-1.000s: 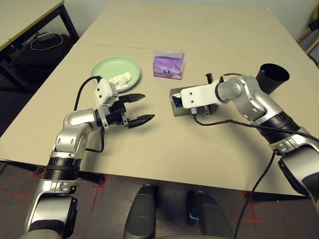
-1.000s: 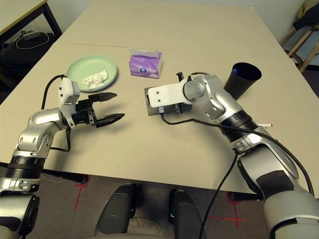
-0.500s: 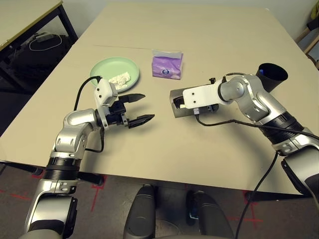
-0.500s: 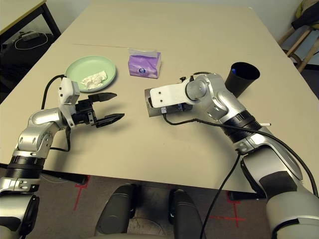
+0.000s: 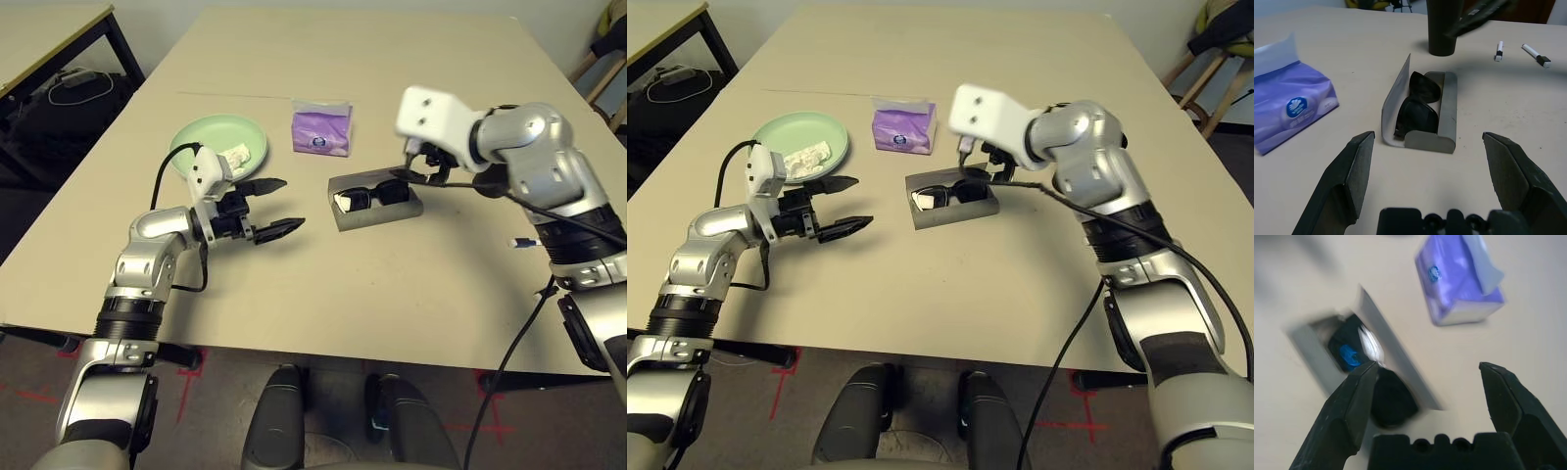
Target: Organize and tidy the items on the table.
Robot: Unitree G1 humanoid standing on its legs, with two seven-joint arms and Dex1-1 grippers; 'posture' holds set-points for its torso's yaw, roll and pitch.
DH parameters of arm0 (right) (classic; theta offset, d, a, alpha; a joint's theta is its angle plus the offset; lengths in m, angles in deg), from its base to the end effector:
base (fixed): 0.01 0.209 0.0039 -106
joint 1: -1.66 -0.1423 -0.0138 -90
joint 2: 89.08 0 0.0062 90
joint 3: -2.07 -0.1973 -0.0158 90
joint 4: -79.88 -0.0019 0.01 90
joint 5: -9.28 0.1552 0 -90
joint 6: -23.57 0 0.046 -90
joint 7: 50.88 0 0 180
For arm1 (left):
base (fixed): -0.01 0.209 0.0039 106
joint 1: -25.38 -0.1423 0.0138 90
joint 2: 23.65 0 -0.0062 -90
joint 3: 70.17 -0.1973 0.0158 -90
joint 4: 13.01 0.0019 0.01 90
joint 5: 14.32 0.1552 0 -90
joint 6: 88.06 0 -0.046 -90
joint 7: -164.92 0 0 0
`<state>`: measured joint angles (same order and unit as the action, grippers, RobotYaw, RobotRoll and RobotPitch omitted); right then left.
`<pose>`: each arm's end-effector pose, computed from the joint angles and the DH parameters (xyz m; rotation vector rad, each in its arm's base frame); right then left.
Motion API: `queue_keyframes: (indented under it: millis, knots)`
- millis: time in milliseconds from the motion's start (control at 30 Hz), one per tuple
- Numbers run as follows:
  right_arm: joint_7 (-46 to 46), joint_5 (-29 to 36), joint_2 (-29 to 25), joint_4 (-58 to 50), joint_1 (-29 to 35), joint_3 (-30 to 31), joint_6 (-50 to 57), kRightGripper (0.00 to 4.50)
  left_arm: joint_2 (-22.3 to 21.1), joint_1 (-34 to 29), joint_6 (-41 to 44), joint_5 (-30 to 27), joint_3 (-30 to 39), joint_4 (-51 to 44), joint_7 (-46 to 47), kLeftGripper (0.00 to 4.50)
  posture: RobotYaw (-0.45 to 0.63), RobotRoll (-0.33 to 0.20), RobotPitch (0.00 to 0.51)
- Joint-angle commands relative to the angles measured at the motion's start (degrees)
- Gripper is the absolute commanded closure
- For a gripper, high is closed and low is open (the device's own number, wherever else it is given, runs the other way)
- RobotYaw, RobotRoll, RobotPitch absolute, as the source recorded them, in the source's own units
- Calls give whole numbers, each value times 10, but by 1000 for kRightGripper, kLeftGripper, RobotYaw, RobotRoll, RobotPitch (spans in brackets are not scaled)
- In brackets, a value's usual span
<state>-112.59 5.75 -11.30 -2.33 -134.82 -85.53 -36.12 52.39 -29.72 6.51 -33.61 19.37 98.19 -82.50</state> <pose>0.3364 -0.1992 0.2309 -0.5446 0.1299 0.9227 0.3307 0.2407 0.1515 0.2458 -0.0628 -1.1337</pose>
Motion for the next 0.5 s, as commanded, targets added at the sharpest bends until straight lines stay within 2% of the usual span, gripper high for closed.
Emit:
queue_keyframes:
  millis: [33,133,233,500]
  knots:
    - [46,108,45,-26,60,-93,72,32,12,25,-23,14,-10,46,-12,0,114,0,118]
    - [87,145,71,-36,102,-126,51,32,22,38,-47,27,-14,73,-5,0,122,0,124]
    - [104,170,88,-34,142,-143,-36,32,28,41,-61,35,-18,84,-9,0,128,0,120]
    - [62,195,56,20,228,-139,-204,32,32,34,-69,37,-15,93,-10,0,130,0,105]
